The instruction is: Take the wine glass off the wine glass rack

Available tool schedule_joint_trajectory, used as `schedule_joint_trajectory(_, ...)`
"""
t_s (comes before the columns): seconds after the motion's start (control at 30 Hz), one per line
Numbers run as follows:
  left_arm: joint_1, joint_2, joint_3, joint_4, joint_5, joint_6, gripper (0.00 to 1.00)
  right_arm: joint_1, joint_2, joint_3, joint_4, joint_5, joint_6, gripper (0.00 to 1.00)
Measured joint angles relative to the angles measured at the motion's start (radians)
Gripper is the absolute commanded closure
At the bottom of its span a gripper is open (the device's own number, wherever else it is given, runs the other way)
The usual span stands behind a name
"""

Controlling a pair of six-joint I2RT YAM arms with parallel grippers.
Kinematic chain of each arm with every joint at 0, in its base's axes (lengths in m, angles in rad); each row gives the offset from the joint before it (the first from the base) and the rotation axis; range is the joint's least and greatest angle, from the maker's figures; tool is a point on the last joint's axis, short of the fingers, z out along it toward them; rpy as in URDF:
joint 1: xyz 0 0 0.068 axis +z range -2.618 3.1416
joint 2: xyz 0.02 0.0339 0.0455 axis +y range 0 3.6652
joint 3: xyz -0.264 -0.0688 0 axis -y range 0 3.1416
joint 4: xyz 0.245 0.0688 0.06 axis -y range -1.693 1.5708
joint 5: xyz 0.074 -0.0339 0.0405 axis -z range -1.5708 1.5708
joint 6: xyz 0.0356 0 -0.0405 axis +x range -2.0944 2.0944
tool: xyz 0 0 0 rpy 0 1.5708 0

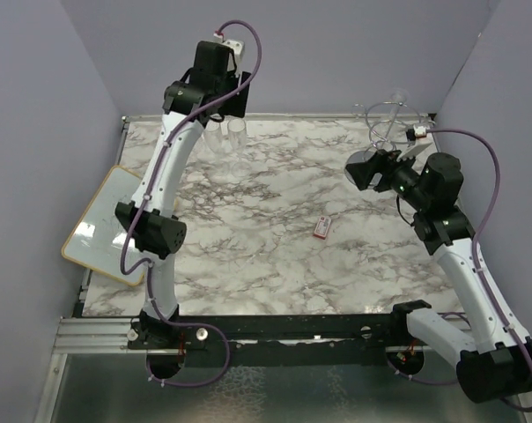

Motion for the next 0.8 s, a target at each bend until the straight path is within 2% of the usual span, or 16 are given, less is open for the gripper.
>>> schedule_joint_trajectory(0.17, 0.0, -0.252, -0.179, 0.11, 0.133, -0.02, 0.27, 0.0, -0.003, 0.047, -0.011, 0.023, -0.017, 0.23)
schedule_joint_trajectory(0.43, -0.001, -0.681, -0.751, 0.413, 0.438, -0.091, 0.24, 0.0, -0.03, 0.155, -0.065, 0.146, -0.084, 0.18)
schedule_joint_trajectory(0.57, -0.019, -0.796, -0.991, 0.538, 0.547, -0.111, 0.24, 0.0, -0.028, 0.223, -0.065, 0.223, -0.115, 0.16)
schedule_joint_trajectory(0.8, -0.107, -0.914, -1.316, 0.678, 0.616, -0.154, 0.24, 0.0, 0.082, 0.366, -0.065, 0.356, -0.15, 0.12)
